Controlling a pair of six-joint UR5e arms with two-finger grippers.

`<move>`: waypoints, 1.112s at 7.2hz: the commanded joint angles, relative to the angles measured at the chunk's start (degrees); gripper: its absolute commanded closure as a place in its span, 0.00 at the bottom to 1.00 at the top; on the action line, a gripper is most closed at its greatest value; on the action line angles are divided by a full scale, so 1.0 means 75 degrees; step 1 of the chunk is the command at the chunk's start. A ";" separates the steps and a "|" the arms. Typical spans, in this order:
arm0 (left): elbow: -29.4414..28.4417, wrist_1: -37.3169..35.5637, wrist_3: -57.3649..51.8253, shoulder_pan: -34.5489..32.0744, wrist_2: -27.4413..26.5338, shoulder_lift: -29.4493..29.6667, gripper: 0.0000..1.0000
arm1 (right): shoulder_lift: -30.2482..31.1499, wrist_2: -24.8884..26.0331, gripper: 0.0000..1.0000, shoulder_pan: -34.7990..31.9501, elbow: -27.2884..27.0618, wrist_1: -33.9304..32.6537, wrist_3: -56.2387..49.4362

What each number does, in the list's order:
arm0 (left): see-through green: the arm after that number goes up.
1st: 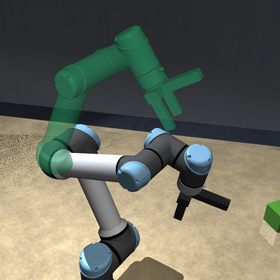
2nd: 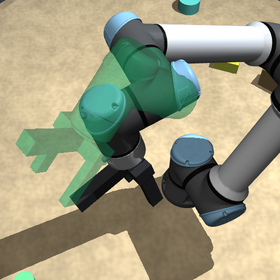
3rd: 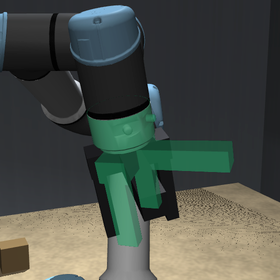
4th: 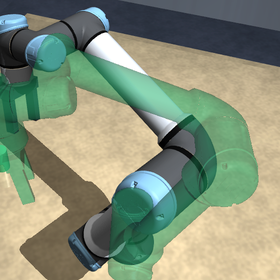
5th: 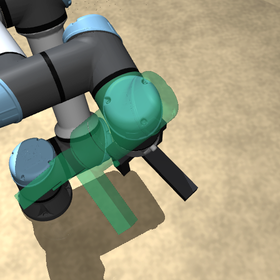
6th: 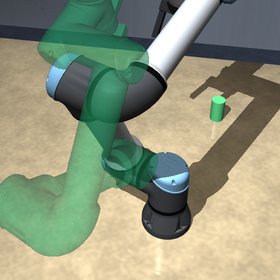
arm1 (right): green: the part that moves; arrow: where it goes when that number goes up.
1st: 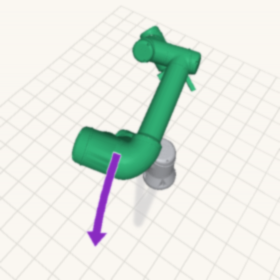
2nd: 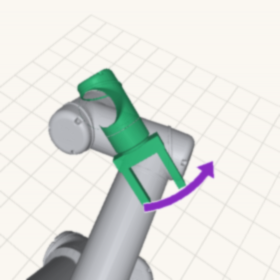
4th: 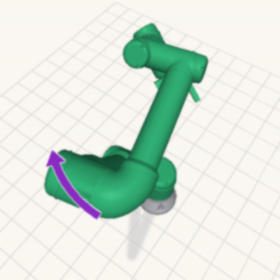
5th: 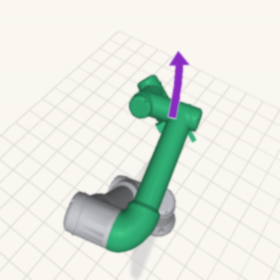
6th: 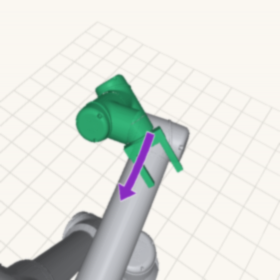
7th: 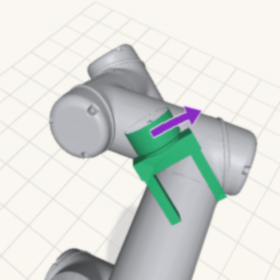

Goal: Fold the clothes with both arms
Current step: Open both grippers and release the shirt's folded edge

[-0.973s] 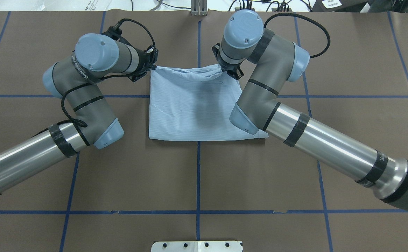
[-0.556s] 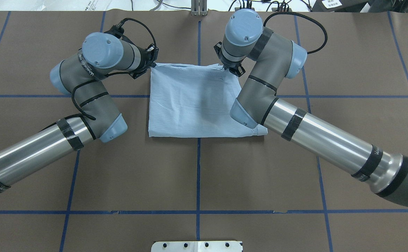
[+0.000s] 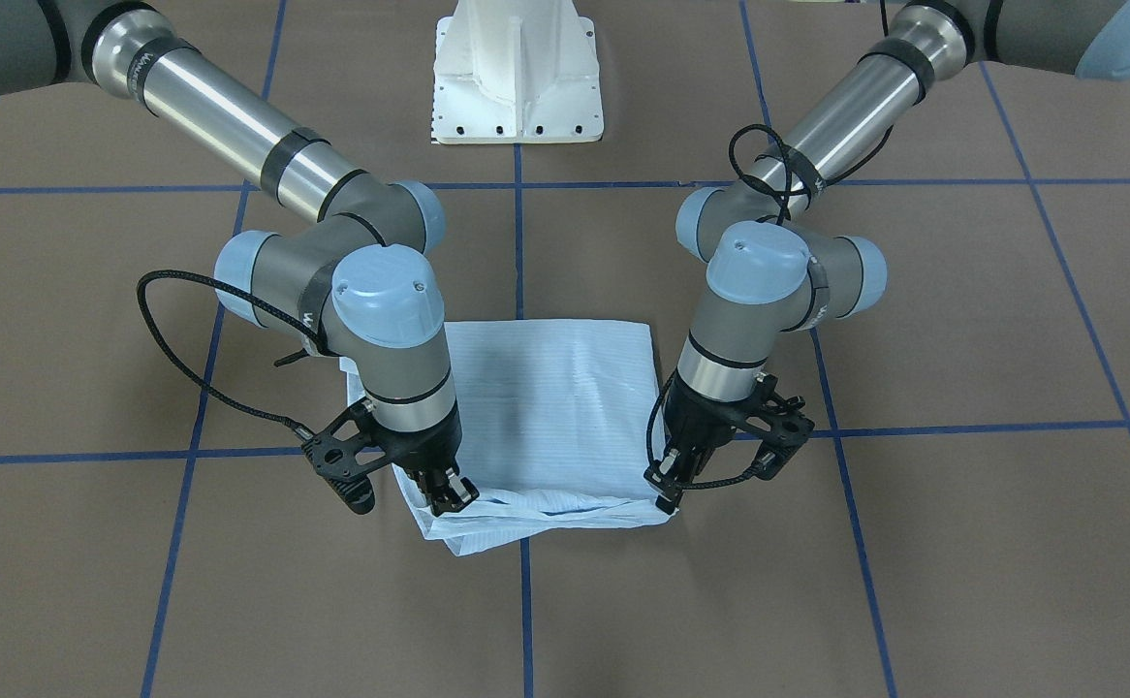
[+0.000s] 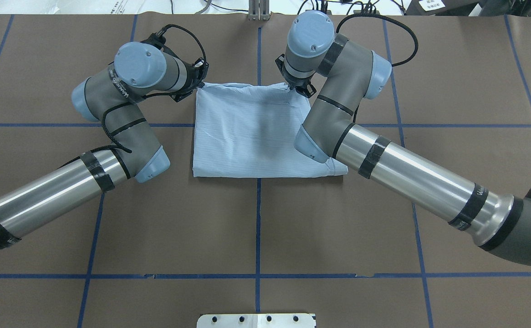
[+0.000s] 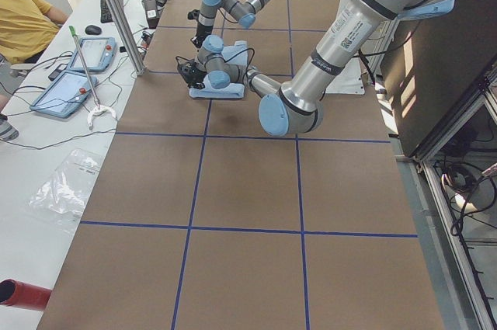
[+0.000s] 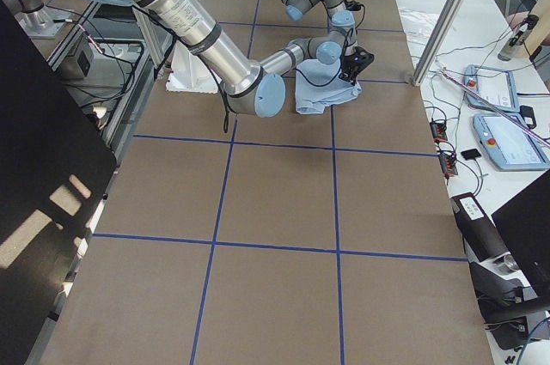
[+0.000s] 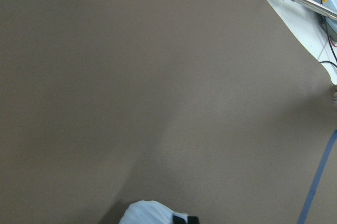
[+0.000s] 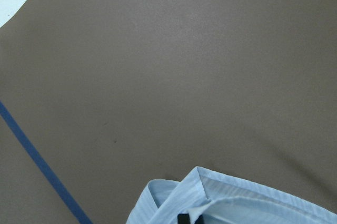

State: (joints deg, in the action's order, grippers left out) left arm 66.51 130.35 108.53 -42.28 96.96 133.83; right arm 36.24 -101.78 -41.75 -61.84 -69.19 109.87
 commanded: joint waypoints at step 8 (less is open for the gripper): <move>0.0024 0.0467 -0.0594 -0.0339 0.0288 -0.0078 0.30 | -0.0064 -0.0768 0.00 -0.0477 0.0021 -0.0056 -0.1261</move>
State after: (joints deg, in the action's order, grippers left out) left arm 65.12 133.83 105.31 -44.10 97.76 133.71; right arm 35.03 -103.84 -43.35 -60.17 -69.29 104.07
